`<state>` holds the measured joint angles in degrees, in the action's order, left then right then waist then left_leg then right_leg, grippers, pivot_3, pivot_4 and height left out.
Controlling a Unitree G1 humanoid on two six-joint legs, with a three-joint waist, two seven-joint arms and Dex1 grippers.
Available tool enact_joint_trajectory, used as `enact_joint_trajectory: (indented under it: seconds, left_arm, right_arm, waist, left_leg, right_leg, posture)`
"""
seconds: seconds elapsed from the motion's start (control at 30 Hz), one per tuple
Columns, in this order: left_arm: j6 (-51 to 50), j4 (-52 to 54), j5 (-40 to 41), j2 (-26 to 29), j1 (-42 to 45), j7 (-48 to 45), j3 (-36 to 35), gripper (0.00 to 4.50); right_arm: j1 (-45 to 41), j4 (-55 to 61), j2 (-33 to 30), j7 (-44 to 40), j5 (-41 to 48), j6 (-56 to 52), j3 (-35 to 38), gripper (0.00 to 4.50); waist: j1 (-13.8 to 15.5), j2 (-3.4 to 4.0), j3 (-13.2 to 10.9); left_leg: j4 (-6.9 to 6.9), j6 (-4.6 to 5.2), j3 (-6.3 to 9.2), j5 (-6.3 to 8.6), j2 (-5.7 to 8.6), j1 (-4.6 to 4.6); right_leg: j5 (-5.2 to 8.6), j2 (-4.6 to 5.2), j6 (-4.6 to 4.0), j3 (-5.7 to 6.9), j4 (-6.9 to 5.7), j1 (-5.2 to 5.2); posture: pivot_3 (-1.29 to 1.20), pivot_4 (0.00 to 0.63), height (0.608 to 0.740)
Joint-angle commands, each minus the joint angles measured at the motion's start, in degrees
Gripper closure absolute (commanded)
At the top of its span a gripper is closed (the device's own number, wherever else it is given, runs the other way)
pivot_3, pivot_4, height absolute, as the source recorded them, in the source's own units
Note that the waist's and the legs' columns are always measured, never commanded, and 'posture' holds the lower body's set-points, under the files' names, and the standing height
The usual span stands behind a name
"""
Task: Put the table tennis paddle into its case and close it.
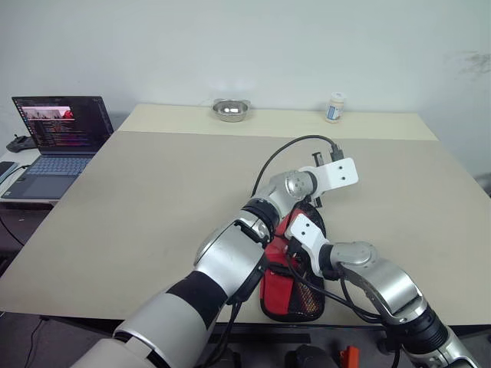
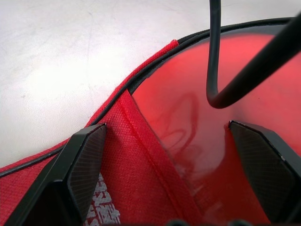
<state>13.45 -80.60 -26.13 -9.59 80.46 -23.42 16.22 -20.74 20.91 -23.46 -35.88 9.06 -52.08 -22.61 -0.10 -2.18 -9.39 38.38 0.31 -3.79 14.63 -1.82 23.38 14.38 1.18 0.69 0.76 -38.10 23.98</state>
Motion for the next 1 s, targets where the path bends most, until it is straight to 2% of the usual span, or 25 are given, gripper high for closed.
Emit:
enact_joint_trajectory:
  seconds: [0.03, 0.17, 0.27, 0.43, 0.57, 0.77, 1.0]
  left_arm:
    - [2.6, 2.2, 0.7, -6.0, 0.4, -2.5, 0.4, 4.19]
    - [2.0, 2.2, 0.6, -6.1, -0.8, -5.0, 0.8, 4.19]
    - [1.7, 2.1, 0.3, -5.6, -1.7, -7.2, 1.4, 3.24]
    - [2.7, 2.3, 0.6, -3.7, -3.1, -10.4, 2.0, 1.36]
    - [3.3, 2.4, 0.7, -2.0, -3.3, -9.9, 1.7, 0.03]
    - [2.3, 2.6, 2.8, 2.2, -2.8, -9.4, -1.1, 0.03]
    - [-0.1, 3.6, 9.6, 6.3, 0.4, -9.6, -8.7, 0.03]
  right_arm:
    - [3.5, -4.9, 0.1, -0.5, 0.7, -5.1, -4.4, 0.0]
    - [2.9, -5.5, 0.6, -0.3, 0.5, -4.8, -4.4, 0.0]
    - [2.4, -5.7, 0.8, -0.3, 0.4, -4.6, -4.3, 0.0]
    - [1.8, -5.6, 0.5, -0.2, 0.3, -4.3, -4.0, 0.0]
    - [1.2, -5.6, 0.5, -0.2, 0.3, -4.4, -3.8, 0.0]
    - [-0.4, -5.3, 1.9, 0.8, 0.9, -5.0, -1.6, 0.0]
    - [-0.8, -0.7, 0.1, 0.5, 2.3, -7.2, -0.1, 0.0]
  waist:
    - [0.0, 0.0, 0.0]
    - [0.0, 0.05, 0.0]
    - [-0.1, 0.09, 0.1]
    - [-0.2, 0.2, 0.2]
    - [-0.2, 0.21, 0.2]
    - [-0.3, 0.21, 0.2]
    - [-0.3, 0.21, 0.2]
  left_leg:
    - [0.0, 0.0, 0.01, 0.0, 0.0, 0.0]
    - [0.0, 0.0, 0.04, 0.0, 0.01, -0.01]
    - [0.0, 0.01, 0.04, 0.0, 0.01, -0.03]
    - [0.0, 0.01, 0.04, -0.01, 0.01, -0.05]
    - [0.0, 0.02, 0.05, -0.01, 0.0, -0.05]
    - [0.0, 0.02, 0.06, -0.01, -0.02, -0.07]
    - [0.0, 0.04, 0.08, -0.02, -0.05, -0.06]
  right_leg:
    - [0.0, 0.0, 0.0, 0.0, 0.0, 0.0]
    - [0.0, -0.02, 0.0, 0.02, -0.02, 0.0]
    - [0.0, -0.03, 0.0, 0.02, -0.03, 0.0]
    - [0.0, -0.04, 0.0, 0.0, -0.05, -0.02]
    - [0.0, -0.05, 0.0, 0.0, -0.05, -0.02]
    - [0.0, -0.05, 0.0, 0.0, -0.07, -0.02]
    - [0.0, -0.04, 0.0, 0.01, -0.09, -0.01]
  posture:
    - [0.0, 0.15, 0.74]
    - [0.0, 0.15, 0.74]
    - [0.0, 0.15, 0.74]
    - [0.0, 0.15, 0.74]
    - [0.0, 0.15, 0.74]
    - [0.0, 0.15, 0.74]
    - [0.0, 0.15, 0.74]
